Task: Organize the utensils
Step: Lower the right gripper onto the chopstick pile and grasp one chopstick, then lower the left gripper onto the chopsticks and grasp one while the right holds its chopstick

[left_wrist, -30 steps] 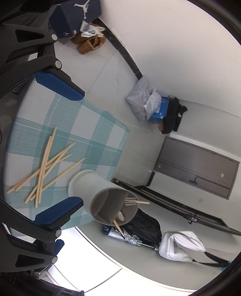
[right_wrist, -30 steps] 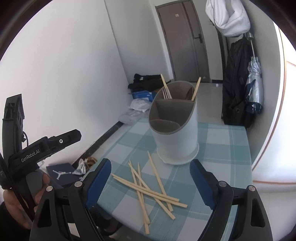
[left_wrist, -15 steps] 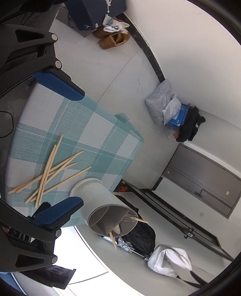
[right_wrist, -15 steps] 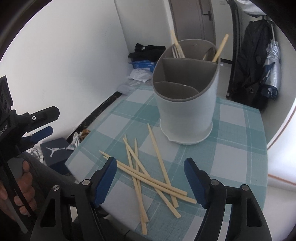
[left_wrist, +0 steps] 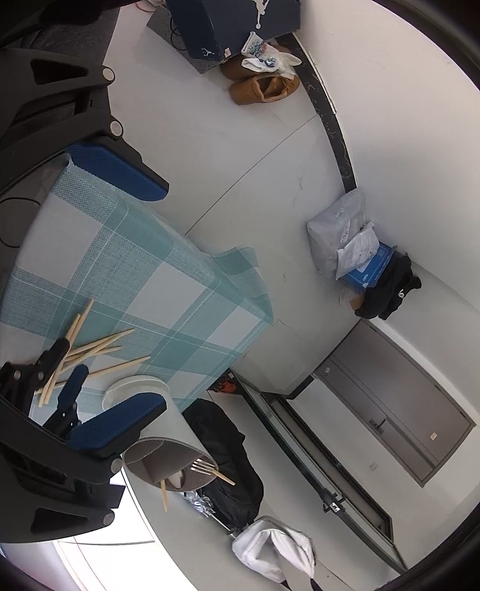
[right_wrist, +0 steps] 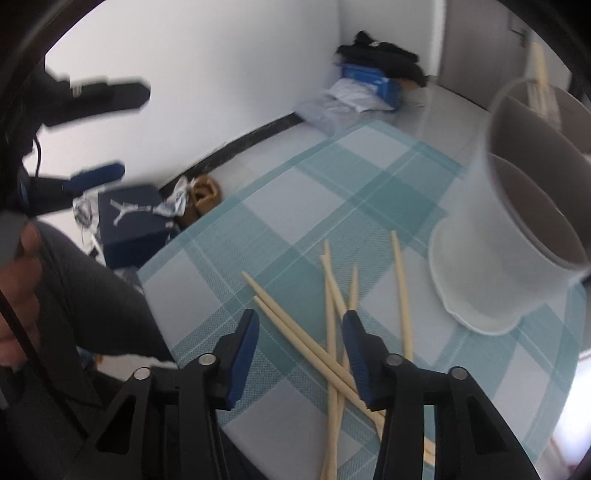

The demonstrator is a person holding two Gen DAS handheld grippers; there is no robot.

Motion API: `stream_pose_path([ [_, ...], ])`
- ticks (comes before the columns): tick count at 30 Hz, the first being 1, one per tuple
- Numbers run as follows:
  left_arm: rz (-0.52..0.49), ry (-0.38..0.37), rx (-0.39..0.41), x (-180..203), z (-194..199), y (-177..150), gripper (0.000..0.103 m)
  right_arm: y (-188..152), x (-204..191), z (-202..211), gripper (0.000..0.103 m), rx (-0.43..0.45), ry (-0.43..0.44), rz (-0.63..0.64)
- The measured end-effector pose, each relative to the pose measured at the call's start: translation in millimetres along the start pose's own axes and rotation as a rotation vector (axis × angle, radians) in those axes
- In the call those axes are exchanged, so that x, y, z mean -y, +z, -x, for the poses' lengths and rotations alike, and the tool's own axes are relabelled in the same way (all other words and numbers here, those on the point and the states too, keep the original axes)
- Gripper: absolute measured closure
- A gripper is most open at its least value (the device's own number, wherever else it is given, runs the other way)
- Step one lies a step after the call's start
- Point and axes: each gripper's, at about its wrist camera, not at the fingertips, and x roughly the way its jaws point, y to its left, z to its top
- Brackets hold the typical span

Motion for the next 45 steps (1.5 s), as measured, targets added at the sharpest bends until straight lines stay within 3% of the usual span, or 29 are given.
stream_pose_path([
  [11,0.063,0.001,0.032,-12.9,8.0,11.1,0.001,25.2,-23.6,-33.9,0.069,-0.092,0.029,0.123],
  [20,0.098,0.002,0.044,-18.7,9.4,15.0,0.001,35.1,-28.0,-48.2,0.091,-0.115,-0.004,0.165],
  [25,0.086,-0.002,0.048,-16.4,10.2,14.6,0.001,39.2,-21.4,-42.6,0.099,-0.075,-0.034,0.161],
  [38,0.053,0.022,0.031,-9.2,6.3,9.0,0.001,40.1,4.7,-5.5,0.099,0.097,-0.139,0.073],
  [45,0.024,0.055,-0.023,-3.4,-4.5,2.4,0.001,33.6,17.4,39.7,0.099,0.235,-0.173,0.002],
])
